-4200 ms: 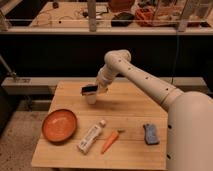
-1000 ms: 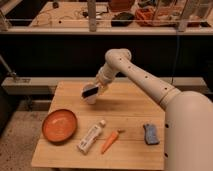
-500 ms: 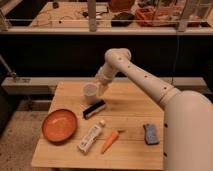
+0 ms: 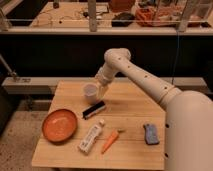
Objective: Place the eraser in the ceramic cup
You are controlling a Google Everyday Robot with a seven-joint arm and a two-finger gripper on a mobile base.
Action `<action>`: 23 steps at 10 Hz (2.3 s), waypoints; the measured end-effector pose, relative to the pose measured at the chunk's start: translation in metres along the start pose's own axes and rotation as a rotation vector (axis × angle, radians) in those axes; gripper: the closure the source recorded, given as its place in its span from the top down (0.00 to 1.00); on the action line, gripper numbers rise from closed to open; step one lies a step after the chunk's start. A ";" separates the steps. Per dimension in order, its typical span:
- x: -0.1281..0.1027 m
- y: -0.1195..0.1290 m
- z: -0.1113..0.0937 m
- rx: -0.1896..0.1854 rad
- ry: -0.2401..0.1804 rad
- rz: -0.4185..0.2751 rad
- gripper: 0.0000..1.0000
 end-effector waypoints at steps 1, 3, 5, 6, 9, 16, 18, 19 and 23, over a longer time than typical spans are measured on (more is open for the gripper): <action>0.000 0.003 0.000 -0.008 -0.001 0.008 0.80; -0.001 0.002 0.000 -0.009 -0.002 0.006 0.80; 0.001 0.003 0.000 -0.007 -0.001 0.009 0.80; 0.000 0.002 0.000 -0.007 -0.002 0.007 0.80; 0.000 0.003 0.000 -0.007 -0.001 0.008 0.80; 0.001 0.003 0.000 -0.007 -0.001 0.008 0.80; 0.001 0.003 0.000 -0.007 -0.001 0.009 0.80; 0.001 0.003 0.000 -0.007 -0.001 0.009 0.80; 0.001 0.003 0.000 -0.007 -0.001 0.009 0.80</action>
